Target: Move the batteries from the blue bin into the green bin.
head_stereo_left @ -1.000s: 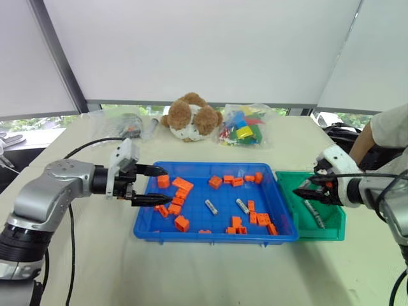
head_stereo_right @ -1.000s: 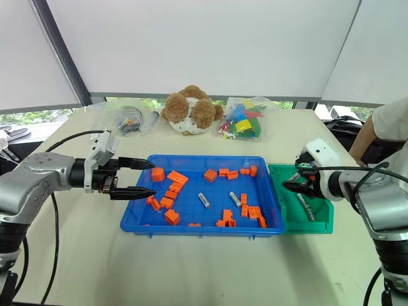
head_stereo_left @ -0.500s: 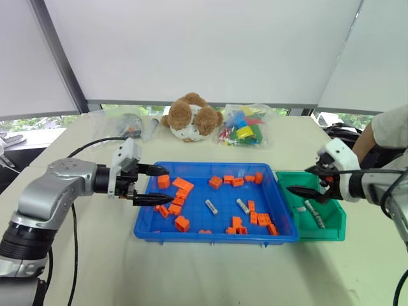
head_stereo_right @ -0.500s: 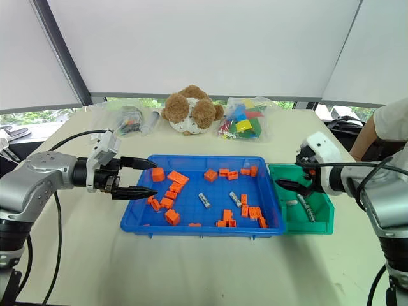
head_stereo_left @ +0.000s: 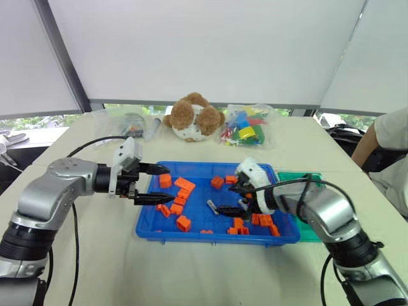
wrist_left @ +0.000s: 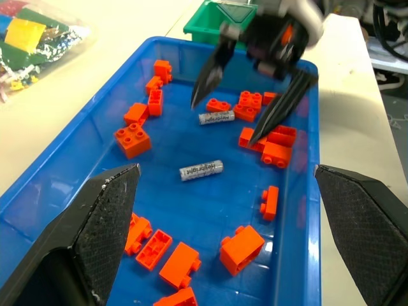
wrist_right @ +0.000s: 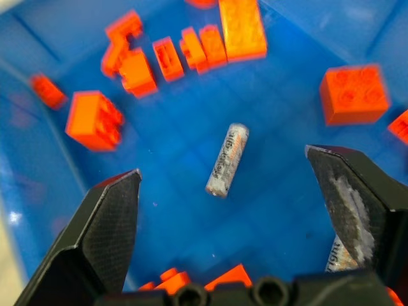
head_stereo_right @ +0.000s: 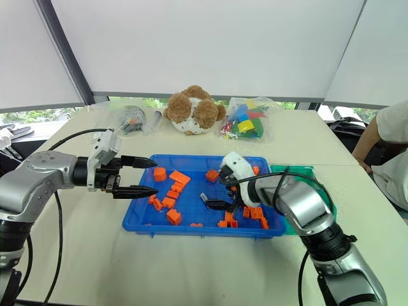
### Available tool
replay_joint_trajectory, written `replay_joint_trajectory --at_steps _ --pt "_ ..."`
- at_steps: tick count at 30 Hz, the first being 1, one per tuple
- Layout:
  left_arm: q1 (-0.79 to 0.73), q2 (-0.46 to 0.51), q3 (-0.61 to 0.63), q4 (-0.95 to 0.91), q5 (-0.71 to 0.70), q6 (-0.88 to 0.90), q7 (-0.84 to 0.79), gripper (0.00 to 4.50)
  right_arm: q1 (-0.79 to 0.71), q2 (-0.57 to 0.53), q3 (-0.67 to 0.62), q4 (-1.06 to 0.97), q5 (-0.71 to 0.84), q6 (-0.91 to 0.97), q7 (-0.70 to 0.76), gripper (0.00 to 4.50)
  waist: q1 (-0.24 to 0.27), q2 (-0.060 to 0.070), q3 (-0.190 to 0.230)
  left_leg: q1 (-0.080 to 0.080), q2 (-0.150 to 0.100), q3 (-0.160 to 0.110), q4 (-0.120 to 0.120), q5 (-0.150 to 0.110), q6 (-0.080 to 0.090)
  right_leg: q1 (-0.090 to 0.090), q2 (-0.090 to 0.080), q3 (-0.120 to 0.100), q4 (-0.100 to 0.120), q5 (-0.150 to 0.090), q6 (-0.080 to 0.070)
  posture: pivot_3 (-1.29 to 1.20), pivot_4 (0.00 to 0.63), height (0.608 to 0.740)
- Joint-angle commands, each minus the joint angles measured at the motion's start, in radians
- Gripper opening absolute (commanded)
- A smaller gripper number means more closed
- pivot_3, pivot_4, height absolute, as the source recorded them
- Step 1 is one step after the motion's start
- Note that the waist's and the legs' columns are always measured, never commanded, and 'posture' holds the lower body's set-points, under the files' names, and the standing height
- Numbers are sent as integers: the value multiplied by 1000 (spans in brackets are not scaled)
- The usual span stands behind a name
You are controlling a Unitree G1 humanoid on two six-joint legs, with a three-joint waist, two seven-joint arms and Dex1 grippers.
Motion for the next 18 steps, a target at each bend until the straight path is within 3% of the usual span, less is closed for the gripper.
replay_joint_trajectory --at_steps 1,15,18 --pt "5 10 33 -34 -11 1 11 4500 -12 36 10 27 -18 -33 -23 4472 0 0 0 0 0 0 0 0 0 0 0 0 0 0 0 0 150 733" --pt "9 7 38 -50 -22 10 23 4500 -44 130 106 163 -108 -58 -76 4472 -1 0 0 0 0 0 0 0 0 0 0 0 0 0 0 0 150 733" --pt "7 6 37 -48 -24 10 20 4500 -52 143 117 183 -122 -60 -74 3621 -2 0 0 0 0 0 0 0 0 0 0 0 0 0 0 0 150 733"
